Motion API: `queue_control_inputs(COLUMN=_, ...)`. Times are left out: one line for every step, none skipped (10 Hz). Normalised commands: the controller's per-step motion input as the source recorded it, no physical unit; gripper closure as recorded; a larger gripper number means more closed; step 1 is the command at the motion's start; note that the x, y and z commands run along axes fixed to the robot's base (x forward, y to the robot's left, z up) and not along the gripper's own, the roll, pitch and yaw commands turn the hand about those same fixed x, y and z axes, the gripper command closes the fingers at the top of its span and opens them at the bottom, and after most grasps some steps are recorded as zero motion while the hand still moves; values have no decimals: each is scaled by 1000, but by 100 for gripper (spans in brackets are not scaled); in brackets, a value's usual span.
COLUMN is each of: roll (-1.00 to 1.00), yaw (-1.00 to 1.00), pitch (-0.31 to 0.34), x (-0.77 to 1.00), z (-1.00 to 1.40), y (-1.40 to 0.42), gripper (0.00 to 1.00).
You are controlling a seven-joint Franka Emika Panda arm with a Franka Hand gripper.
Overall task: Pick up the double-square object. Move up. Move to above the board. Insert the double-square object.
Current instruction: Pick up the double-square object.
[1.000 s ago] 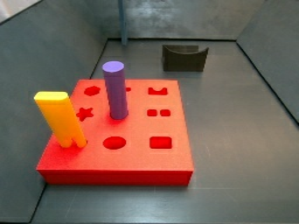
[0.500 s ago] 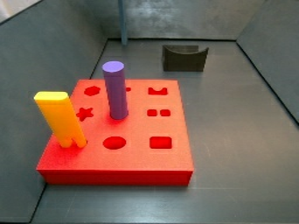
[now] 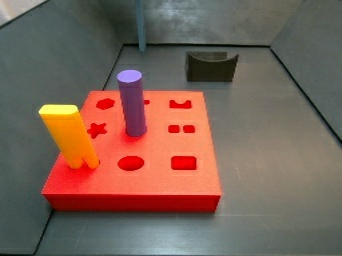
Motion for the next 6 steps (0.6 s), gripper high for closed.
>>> queue_control_inputs(roll=-56, yaw=0, pitch=11, x=191, z=-66, y=283, gripper=0)
queue_control_inputs(roll=-43, yaw=0, pitch=13, x=211, z=-157, y=209, gripper=0)
queue_control_inputs(roll=-3, yaw=0, pitch=0, x=63, z=-386, y=183, gripper=0)
queue_control_inputs(roll=9, yaw=0, pitch=4, x=0, z=-580, y=203, gripper=0)
queue_control_inputs(roll=1, yaw=-66, pitch=1, x=-40, z=-471, y=280, gripper=0)
queue_control_inputs(roll=0, yaw=-71, pitch=0, x=-157, z=-383, y=289, gripper=0)
